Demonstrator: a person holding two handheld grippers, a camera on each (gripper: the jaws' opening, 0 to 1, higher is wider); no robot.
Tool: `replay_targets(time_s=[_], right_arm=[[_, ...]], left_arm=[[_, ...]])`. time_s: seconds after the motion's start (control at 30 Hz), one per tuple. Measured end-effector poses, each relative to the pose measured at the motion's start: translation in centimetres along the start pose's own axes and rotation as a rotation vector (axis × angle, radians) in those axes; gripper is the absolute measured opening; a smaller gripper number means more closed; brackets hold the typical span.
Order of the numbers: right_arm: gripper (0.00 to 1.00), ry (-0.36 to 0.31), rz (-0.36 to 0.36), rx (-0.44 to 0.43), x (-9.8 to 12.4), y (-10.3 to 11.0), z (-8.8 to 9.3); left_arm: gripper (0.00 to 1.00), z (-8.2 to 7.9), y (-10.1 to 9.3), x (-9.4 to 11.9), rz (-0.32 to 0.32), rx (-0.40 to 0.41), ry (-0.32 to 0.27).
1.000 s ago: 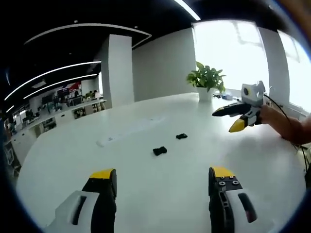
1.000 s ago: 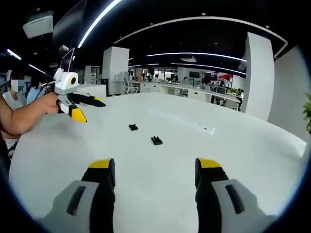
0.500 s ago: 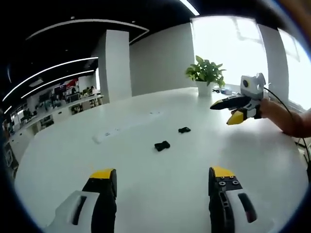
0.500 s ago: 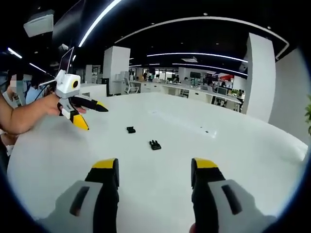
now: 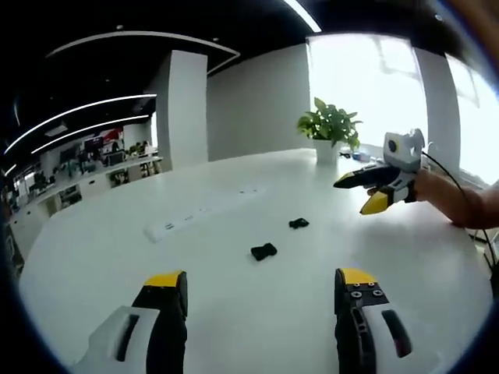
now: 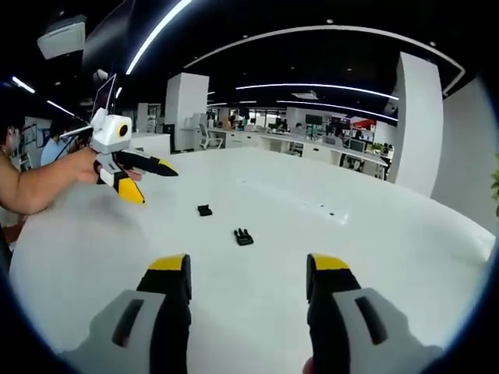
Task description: Snap the two parts of the plastic buckle together until the buckle closes and remains connected.
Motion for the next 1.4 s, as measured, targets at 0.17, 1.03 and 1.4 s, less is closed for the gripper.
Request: replay_targets(time_s=[0.17, 1.03, 1.4], right_arm=[[0.58, -0.001, -0.005, -0.004, -0.2, 0.0, 0.0], [0.57, 0.015, -0.014, 0.038, -2.5, -0.7, -0.1], [0.56, 0.019, -0.019, 0.049, -3.1, -1.2, -0.3]], left_arm=[[0.77, 0.4, -0.2, -0.2, 0.003, 0.000, 0.004], [0.76, -0.2, 2.7, -1.7, -0.004, 0.010, 0.047], [0.76, -0.8, 2.8, -2.8, 0.034, -0.012, 0.045]])
Point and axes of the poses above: the point that each gripper's makers call its tool centre point, and the gripper's own axes: x roughly backward along the fingers, y roughly to its left, z roughly out of its underside, the point moved 9 cm from there along x, roughly backward along the fingers, and after that the axes turned 6 degrees about z, right-handed, at the moved point
